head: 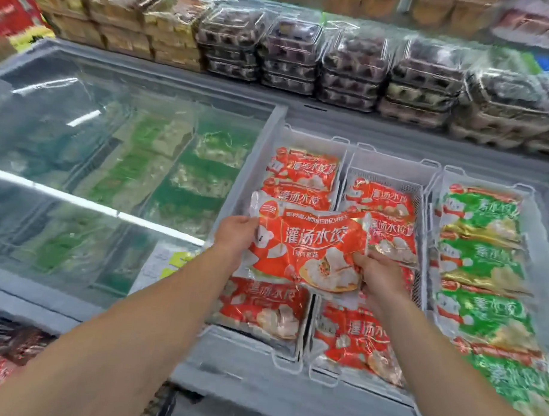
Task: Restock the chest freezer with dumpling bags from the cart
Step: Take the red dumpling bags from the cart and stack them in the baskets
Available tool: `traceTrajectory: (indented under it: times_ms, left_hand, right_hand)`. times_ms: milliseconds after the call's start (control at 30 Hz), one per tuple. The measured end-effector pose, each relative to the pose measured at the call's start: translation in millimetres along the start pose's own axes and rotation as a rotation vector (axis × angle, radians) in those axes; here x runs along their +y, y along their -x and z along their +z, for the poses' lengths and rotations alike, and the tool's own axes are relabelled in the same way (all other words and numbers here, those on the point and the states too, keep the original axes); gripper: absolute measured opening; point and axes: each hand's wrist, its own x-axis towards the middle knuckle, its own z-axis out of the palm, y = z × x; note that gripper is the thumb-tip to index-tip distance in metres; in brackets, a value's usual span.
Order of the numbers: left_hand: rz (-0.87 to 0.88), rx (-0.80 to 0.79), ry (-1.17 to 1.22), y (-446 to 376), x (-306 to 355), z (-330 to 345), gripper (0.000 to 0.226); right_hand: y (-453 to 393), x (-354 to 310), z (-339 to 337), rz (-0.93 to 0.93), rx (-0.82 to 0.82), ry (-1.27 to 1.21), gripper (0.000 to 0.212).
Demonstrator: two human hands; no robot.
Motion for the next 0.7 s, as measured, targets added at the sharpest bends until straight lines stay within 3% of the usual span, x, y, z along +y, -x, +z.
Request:
traceTrajectory:
  times_ms: [100,233,500,600,667,700]
  left_hand:
    - [-0.029,0.021,-0.033,-40,13,25,0.039]
    - [-0.041,0.067,-0.104,-98,34,65,0.032]
    - [0.001,0.103,-0.218,-213,86,134,0.024]
    - [0.059,0.184,-0.298,-242,106,161,0.022]
    - [0.156,0.232,-0.448,-257,107,178,0.036]
    - [0.22,0.213,-0.533,-261,103,183,0.047]
  right_hand:
    - [-43,-19,3,0.05,0.027,-0.001,0.011]
    - [-115,-41,9,0.078,0.009,0.046,0.014]
    - [-239,-98,43,0.025,0.007,0.137,0.014]
    - [-274,-121,64,-0.032,-0.013,0.139,0.015]
    - [-297,-125,74,-0.141,-0.035,0.278,0.005]
    - [-306,-123,76,-0.218,-0.049,0.433,0.015]
